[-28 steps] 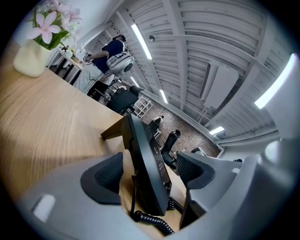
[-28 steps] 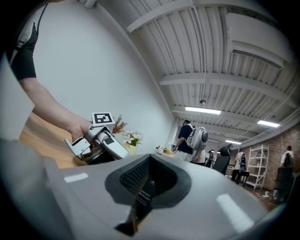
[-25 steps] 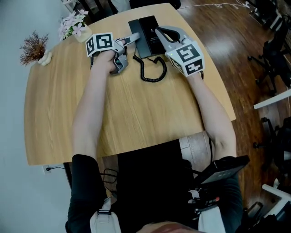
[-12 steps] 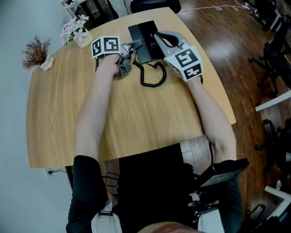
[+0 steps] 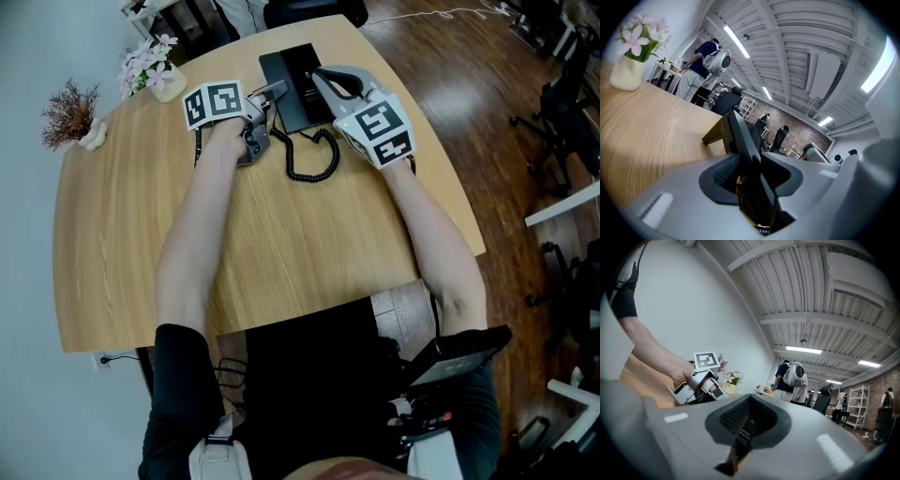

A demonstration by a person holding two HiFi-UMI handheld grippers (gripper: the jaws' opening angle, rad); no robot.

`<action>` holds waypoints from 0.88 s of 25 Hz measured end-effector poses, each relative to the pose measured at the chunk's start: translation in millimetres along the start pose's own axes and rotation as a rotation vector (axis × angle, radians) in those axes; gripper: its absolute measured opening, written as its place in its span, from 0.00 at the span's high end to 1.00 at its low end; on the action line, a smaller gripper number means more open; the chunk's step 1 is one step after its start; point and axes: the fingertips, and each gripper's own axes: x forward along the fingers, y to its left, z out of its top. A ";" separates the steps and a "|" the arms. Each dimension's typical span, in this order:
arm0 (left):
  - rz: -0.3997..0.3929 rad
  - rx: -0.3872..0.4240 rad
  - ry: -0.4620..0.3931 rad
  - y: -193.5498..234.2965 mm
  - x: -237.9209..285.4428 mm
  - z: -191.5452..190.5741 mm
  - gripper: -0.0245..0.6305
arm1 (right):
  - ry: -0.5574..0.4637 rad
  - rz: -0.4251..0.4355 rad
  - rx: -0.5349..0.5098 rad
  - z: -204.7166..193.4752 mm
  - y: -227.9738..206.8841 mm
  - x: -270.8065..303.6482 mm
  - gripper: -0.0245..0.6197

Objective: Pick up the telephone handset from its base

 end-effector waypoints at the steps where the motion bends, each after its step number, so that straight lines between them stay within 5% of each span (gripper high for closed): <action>1: 0.002 0.008 -0.009 -1.1 -0.9 0.4 0.74 | 0.001 0.003 -0.001 -0.1 0.6 0.3 0.96; 7: -0.030 -0.009 -0.021 -3.9 1.8 -0.3 0.75 | 0.016 0.009 -0.008 -3.3 4.9 0.0 0.96; 13: -0.166 -0.043 -0.190 -36.5 -31.6 28.0 0.84 | 0.000 0.042 -0.007 3.2 10.2 9.5 0.96; 19: -0.427 -0.064 -0.359 -115.5 -90.1 36.3 0.84 | -0.011 0.044 0.005 6.1 13.9 0.7 0.96; 22: -0.544 -0.057 -0.379 -142.0 -113.1 26.1 0.84 | -0.035 0.039 0.024 10.4 8.2 -1.4 0.96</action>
